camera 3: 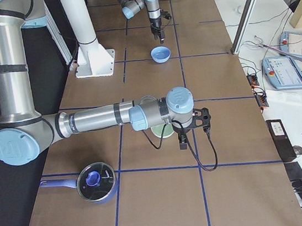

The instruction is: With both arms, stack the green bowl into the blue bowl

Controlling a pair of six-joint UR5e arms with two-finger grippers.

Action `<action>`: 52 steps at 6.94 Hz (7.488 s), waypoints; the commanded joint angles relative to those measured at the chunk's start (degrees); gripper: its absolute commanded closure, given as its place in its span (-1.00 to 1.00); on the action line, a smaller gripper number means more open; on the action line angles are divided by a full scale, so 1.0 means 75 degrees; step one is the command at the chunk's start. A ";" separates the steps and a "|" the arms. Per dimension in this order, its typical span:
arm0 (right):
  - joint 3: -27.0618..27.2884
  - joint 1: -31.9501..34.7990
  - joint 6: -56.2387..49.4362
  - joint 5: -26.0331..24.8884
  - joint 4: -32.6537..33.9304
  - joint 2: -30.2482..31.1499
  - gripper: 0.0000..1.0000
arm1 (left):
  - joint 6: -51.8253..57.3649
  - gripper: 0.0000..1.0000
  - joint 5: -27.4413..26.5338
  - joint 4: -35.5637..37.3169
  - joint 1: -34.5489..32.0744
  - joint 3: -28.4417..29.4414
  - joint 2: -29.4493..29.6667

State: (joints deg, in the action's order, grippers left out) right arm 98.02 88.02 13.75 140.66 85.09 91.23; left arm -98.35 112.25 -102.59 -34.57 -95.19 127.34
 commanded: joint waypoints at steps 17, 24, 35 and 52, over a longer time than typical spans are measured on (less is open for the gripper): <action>-0.0638 -0.3358 0.4764 -0.1260 -0.5076 0.1020 1.00 | 0.4847 -1.00 0.1439 0.3366 -0.2515 -0.3726 -0.2867; 0.1001 -0.4594 0.7729 -0.1827 -0.3118 -0.2009 1.00 | 0.9367 -1.00 0.1462 0.3331 -0.3592 -0.3749 -0.4882; 0.0911 -0.8010 0.9170 -0.5606 -0.1255 -0.4207 0.96 | 0.9785 -1.00 0.1392 0.3249 -0.4543 -0.2484 -0.4603; 0.1893 -0.5569 0.6970 -0.3342 -0.0484 -0.2771 -1.00 | 1.1092 -1.00 0.1614 0.3260 -0.5361 -0.1912 -0.4615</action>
State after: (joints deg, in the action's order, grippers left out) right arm 109.38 39.42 77.43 108.60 79.51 65.44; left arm -19.15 123.46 -78.13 -72.40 -111.32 92.73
